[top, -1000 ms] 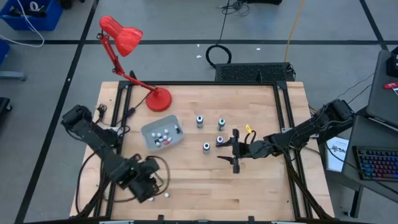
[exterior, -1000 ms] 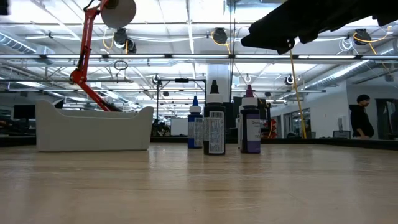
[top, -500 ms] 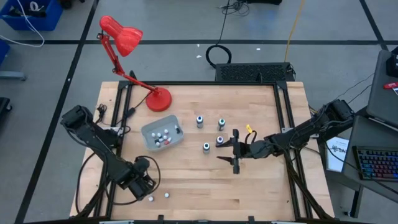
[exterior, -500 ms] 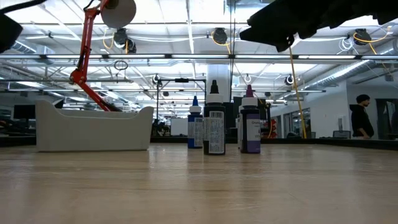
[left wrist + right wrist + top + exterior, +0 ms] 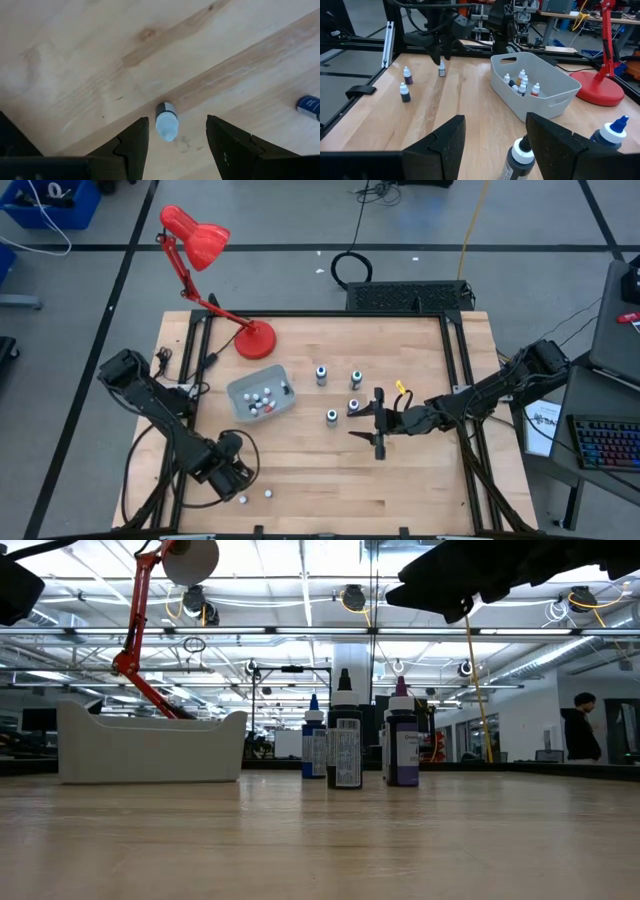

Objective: Pick & Place food coloring
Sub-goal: Put the top small black coloring bottle into the gray container

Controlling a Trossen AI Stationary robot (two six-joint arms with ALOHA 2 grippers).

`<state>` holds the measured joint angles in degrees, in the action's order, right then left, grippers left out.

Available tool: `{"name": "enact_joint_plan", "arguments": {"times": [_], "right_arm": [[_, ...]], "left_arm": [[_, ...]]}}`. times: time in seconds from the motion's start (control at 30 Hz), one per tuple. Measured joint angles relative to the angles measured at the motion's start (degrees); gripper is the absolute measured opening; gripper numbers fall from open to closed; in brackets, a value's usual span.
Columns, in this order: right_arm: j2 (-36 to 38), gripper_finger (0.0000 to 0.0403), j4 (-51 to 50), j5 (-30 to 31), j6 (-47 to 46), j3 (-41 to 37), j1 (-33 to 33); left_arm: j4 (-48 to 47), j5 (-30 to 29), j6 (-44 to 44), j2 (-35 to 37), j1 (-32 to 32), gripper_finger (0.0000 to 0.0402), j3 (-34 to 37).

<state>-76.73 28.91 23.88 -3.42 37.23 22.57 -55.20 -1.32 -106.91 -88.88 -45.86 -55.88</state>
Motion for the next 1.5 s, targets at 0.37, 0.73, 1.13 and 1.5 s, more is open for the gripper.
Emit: {"name": "enact_joint_plan", "arguments": {"times": [0.37,0.73,1.13,1.5], "right_arm": [[0.0,0.0196,0.0,0.0,0.0,0.0,0.0],[0.0,0.0196,0.19,0.0,0.0,0.0,0.0],[0.0,0.0196,0.4,0.0,0.0,0.0,0.0],[0.0,0.0196,0.41,0.0,0.0,0.0,0.0]], "left_arm": [[1.84,0.28,0.16,-0.02,-0.4,0.02,0.35],[5.55,2.88,-0.88,-0.09,-0.29,0.02,4.84],[5.79,3.43,-0.55,-0.09,-0.34,0.02,4.85],[5.73,2.97,0.13,-0.09,-0.34,0.02,4.85]]}}
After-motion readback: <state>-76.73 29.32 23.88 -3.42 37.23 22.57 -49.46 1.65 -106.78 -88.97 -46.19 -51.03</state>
